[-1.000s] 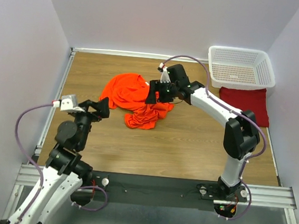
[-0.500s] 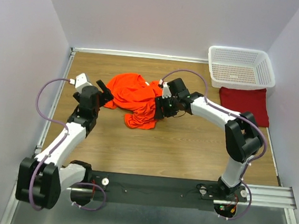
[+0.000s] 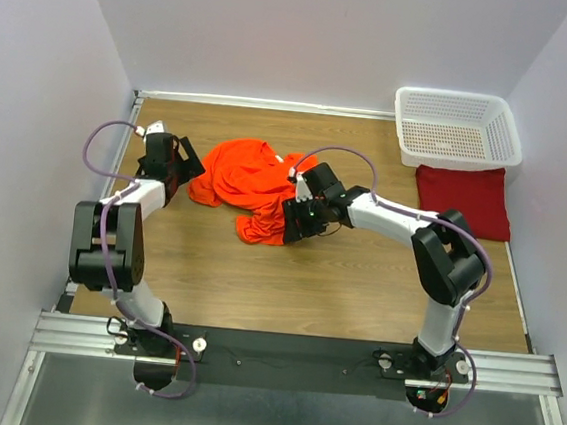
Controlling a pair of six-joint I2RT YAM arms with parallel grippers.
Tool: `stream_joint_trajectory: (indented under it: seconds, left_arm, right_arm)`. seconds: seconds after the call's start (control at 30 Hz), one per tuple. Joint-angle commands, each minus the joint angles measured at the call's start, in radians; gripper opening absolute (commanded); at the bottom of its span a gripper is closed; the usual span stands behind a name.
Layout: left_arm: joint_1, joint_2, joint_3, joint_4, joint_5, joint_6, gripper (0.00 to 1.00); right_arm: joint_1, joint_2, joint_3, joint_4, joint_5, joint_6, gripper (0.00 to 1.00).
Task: Fold and stack the t-shirts
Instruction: Flatten the tshirt out
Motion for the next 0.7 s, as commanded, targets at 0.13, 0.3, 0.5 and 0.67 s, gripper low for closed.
stream_joint_trajectory:
  seconds: [0.13, 0.3, 0.5, 0.67]
  left_arm:
    - [0.001, 0.148, 0.093, -0.029, 0.182, 0.078, 0.94]
    - [-0.012, 0.177, 0.087, -0.04, 0.172, 0.075, 0.86]
    - [-0.022, 0.211, 0.122, -0.06, 0.155, 0.084, 0.55]
    - [-0.025, 0.226, 0.136, -0.066, 0.141, 0.087, 0.29]
  right_arm:
    - [0.018, 0.056, 0.011, 0.048, 0.046, 0.043, 0.61]
    - [0.021, 0.087, 0.023, 0.058, 0.057, 0.049, 0.61]
    - [0.022, 0.105, 0.028, 0.078, 0.075, 0.059, 0.61]
    - [0.022, 0.113, 0.02, 0.089, 0.143, 0.076, 0.48]
